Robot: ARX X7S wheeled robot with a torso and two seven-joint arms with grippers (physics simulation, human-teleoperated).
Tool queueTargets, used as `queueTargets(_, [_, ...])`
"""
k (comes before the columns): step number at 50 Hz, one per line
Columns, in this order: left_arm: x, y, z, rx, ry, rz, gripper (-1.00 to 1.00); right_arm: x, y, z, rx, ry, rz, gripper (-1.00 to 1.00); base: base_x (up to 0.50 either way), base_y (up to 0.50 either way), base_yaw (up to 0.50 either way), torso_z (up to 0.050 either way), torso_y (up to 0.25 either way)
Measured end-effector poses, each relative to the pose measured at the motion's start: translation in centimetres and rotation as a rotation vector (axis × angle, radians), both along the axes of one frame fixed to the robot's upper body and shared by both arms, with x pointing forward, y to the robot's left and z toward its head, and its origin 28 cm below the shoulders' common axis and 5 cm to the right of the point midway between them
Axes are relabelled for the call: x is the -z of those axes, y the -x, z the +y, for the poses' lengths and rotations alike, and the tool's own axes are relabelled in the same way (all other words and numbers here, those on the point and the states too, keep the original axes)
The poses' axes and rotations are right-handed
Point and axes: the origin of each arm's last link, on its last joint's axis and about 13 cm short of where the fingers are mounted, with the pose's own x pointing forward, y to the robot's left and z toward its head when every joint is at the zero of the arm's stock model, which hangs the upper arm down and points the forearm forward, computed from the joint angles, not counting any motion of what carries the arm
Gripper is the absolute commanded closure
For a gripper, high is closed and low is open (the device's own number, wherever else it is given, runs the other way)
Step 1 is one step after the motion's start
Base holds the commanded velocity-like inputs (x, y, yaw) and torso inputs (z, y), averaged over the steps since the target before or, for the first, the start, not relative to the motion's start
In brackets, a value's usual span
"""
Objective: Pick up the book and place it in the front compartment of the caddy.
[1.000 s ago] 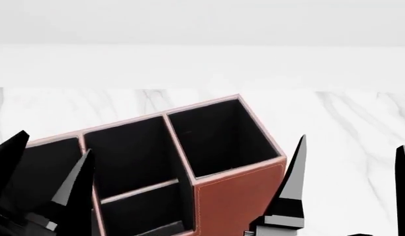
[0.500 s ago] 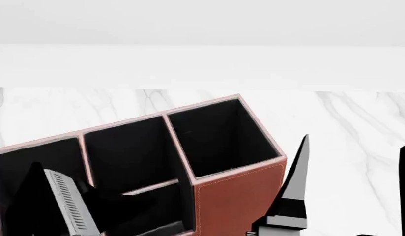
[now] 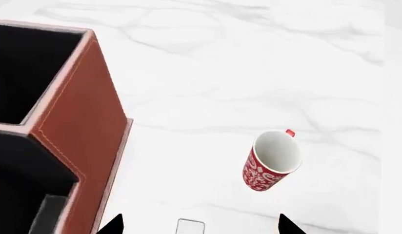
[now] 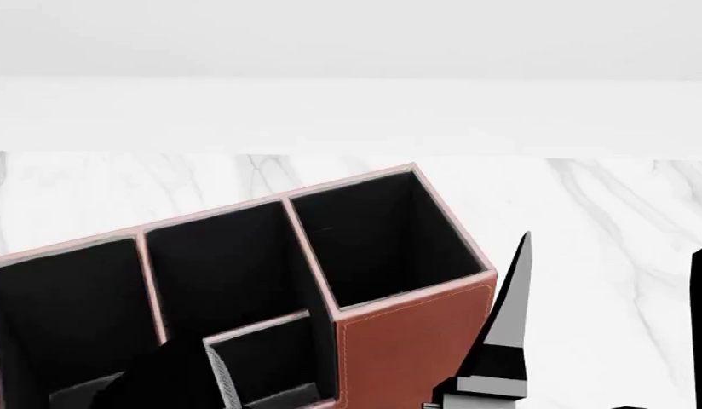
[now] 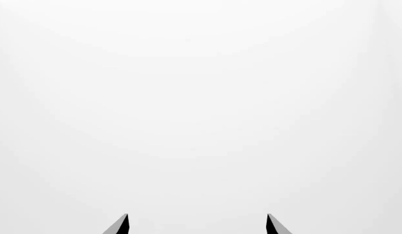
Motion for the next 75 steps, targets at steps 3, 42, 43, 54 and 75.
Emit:
queueTargets(3, [0.0,0.0,-0.1,0.012,-0.031,0.011,-1.0,0.0,0.0,0.0,0.0,0.0,0.0,-1.0,0.0,0.0,0.0,0.0,0.0])
queueTargets(42, [4.0,-1.5,-0.3,0.063,-0.46,0.03,-1.0,-0.1,0.1,0.0,-0.005,-0.005,-0.004,-1.0,0.0,0.0,0.0,0.0,0.0])
queueTargets(43, [4.1,-1.5,-0.3,0.066,-0.47,0.024,-1.0,-0.1,0.1,0.0,-0.005,-0.005,-0.004,-1.0,0.0,0.0,0.0,0.0,0.0])
queueTargets(54, [5.4,-1.6,-0.8,0.094,-0.551,-0.023,-1.0,-0.2,0.2,0.0,-0.007,-0.003,-0.008,-1.0,0.0,0.0,0.0,0.0,0.0])
queueTargets(75, [7.3,-1.3,-2.4,0.142,-0.512,-0.044,-1.0,-0.3,0.3,-0.1,-0.008,-0.003,-0.013,-1.0,0.0,0.0,0.0,0.0,0.0])
